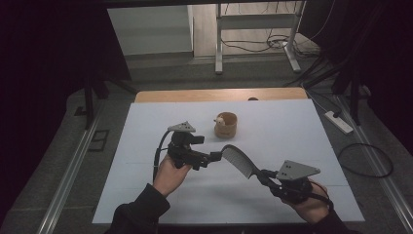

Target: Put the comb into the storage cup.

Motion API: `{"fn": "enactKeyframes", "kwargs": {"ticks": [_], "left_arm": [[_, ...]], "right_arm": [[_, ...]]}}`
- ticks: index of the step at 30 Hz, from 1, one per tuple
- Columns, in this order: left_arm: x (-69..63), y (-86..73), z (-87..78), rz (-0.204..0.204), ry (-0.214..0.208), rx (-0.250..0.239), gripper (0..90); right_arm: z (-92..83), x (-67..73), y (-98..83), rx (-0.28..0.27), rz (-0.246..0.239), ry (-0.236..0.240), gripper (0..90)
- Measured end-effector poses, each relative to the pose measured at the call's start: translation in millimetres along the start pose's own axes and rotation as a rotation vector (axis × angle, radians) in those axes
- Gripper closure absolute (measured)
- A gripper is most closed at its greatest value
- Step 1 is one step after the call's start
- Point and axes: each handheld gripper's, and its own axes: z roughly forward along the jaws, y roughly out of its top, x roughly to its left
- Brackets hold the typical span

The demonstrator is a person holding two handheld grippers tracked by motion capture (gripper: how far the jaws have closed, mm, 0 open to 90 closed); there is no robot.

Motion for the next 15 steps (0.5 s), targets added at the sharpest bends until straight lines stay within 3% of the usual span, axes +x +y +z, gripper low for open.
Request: {"fn": "enactKeyframes", "kwargs": {"ticks": [7,15], "left_arm": [[-1.0,1.5,2.8,-0.026,-0.037,0.003,0.0],[-1.4,0.0,9.7,-0.057,-0.107,0.021,0.0]], "right_arm": [[2.5,7.9,3.5,-0.015,-0.02,0.014,72.4],[2.7,15.0,7.2,-0.038,-0.038,0.029,72.4]]}}
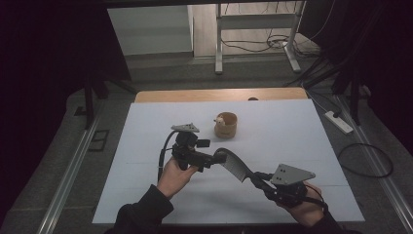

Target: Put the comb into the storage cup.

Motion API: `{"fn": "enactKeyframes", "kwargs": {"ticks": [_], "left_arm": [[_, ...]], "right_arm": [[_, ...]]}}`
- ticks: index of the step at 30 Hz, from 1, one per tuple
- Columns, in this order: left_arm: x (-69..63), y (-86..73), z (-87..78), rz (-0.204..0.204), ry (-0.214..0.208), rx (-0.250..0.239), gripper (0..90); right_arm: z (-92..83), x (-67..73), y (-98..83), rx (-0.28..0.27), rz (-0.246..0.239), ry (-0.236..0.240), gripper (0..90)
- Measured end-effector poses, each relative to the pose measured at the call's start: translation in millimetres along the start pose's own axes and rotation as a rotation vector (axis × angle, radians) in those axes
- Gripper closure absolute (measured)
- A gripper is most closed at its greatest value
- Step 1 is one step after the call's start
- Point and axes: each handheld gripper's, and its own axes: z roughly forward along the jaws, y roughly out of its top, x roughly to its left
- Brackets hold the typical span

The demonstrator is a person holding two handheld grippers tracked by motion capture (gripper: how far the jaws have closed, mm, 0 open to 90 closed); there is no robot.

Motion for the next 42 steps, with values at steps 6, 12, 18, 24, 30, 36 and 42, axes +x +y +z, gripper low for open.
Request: {"fn": "enactKeyframes", "kwargs": {"ticks": [6,12,18,24,30,36,42], "left_arm": [[0.8,0.3,0.1,-0.024,-0.047,-0.001,0.0],[-0.4,0.4,0.4,-0.047,-0.075,0.01,0.9],[2.1,-0.9,-2.0,-0.107,-0.146,0.013,27.8],[5.7,-3.3,-1.8,-0.177,-0.189,0.016,58.2],[8.8,-6.1,-2.6,-0.227,-0.219,0.004,79.1],[7.2,-7.2,-2.9,-0.235,-0.237,0.005,83.0],[4.8,-6.0,-7.0,-0.208,-0.207,0.004,83.2]], "right_arm": [[0.1,3.8,1.6,-0.013,-0.016,0.003,72.3],[0.1,7.0,2.9,-0.024,-0.032,0.007,72.3],[0.5,9.5,3.6,-0.03,-0.056,0.002,72.4],[0.4,10.2,3.7,-0.034,-0.07,-0.01,72.3],[1.2,11.1,3.2,-0.035,-0.085,-0.016,72.2],[5.0,11.1,1.9,-0.023,-0.083,-0.015,68.3],[3.7,7.2,2.6,-0.028,-0.04,-0.008,59.3]]}}
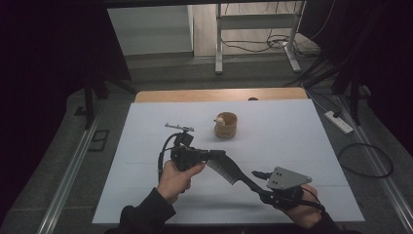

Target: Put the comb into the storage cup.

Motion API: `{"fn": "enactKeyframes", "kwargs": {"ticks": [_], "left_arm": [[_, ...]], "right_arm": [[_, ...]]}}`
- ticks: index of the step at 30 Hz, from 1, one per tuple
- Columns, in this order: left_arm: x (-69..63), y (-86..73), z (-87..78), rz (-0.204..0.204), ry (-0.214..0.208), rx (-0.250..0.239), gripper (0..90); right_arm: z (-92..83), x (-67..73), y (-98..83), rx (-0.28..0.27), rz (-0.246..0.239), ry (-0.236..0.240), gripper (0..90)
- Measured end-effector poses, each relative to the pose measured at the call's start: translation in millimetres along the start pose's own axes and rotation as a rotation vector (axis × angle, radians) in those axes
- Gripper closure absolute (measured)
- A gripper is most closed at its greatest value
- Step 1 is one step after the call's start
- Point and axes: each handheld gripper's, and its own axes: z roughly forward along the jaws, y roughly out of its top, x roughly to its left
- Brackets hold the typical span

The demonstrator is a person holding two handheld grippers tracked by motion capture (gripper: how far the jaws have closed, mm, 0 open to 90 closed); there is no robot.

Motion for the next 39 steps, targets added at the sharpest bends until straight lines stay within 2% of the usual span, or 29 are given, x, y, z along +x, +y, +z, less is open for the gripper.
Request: {"fn": "enactKeyframes", "kwargs": {"ticks": [5,11,27,39], "left_arm": [[-2.7,0.3,-1.4,0.031,0.024,0.001,84.2],[-4.1,1.0,-4.5,0.05,0.04,-0.005,84.2],[-7.4,3.9,-21.5,0.098,0.093,-0.071,84.2],[-10.2,6.2,-26.1,0.137,0.115,-0.099,84.2]], "right_arm": [[0.2,-3.1,-0.6,0.014,0.034,0.002,52.8],[-0.4,-5.4,-1.4,0.022,0.062,0.004,48.9],[-7.4,-19.6,-5.8,0.043,0.172,0.001,39.6],[-9.2,-28.0,-12.3,0.076,0.211,-0.004,30.0]]}}
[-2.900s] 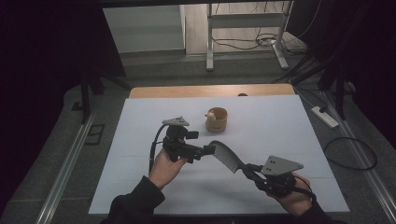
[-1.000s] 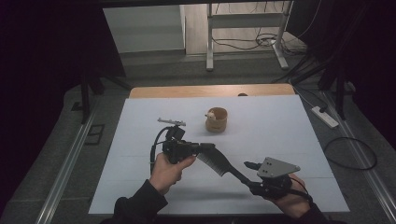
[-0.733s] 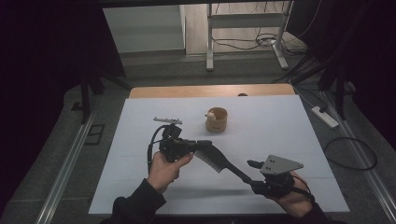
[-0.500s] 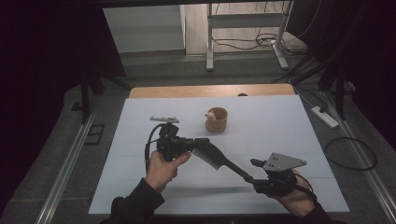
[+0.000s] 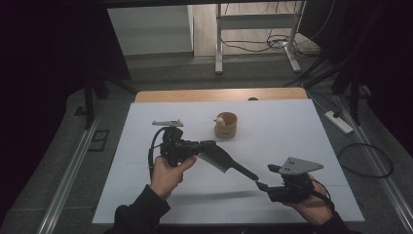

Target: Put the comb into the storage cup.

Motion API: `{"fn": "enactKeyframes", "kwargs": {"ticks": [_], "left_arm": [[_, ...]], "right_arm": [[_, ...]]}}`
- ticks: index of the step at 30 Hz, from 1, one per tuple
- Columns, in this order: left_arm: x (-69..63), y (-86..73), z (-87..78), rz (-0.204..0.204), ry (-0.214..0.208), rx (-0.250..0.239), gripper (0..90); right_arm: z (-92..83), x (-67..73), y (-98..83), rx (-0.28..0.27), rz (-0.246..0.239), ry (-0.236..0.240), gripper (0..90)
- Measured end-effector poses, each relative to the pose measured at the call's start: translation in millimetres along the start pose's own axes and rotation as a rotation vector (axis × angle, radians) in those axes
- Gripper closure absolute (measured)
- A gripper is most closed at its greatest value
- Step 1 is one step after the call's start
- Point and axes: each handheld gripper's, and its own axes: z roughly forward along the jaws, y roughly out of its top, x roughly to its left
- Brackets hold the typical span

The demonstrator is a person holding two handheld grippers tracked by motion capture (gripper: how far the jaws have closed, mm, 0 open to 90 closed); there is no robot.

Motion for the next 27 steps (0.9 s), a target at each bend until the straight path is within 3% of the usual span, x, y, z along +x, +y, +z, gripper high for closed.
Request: {"fn": "enactKeyframes", "kwargs": {"ticks": [10,27], "left_arm": [[-9.3,6.1,-1.0,0.069,0.057,-0.001,84.2],[-7.8,23.1,-11.4,0.122,0.119,-0.063,84.2]], "right_arm": [[-2.2,-8.4,-4.0,0.013,0.037,0.0,20.2],[-10.2,-19.4,-14.6,0.055,0.081,-0.023,8.2]]}}
